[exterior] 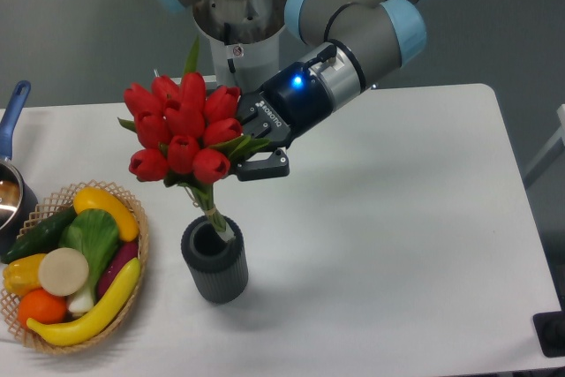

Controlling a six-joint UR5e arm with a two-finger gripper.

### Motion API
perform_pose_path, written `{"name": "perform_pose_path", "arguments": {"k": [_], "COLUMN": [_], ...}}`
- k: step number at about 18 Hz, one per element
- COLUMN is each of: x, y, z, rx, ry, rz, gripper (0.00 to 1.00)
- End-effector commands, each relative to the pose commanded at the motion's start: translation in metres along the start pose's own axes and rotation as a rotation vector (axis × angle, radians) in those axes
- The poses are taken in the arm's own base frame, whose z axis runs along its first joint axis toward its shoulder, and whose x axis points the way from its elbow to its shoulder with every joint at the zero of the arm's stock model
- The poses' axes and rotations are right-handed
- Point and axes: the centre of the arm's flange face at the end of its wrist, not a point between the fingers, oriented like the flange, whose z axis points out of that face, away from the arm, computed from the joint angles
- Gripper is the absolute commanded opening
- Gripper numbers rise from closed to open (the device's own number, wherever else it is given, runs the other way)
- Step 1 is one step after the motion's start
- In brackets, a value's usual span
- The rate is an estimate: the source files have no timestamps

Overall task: Insert the flowers into the vase
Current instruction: 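Swing the gripper over the vase, aligning the tulip stems above its opening, then lower the tulip stems down into the black vase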

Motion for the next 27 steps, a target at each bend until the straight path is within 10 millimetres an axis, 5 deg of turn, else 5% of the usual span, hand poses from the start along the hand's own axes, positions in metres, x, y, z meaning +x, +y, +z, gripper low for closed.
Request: {"name": "perform_pose_path", "arguments": {"k": [7,16,27], "x": [-0.001,-0.007,-0.019], "y": [0.029,0.065,0.122], "z": [0.014,-0.012,-0.005], "rx": [-0.001,-0.006,-0.077], "ry": [0.025,-0.022,-0.027], "rz": [-0.057,-0.133,-0.177], "gripper": [0.27,0.27,0.27]}}
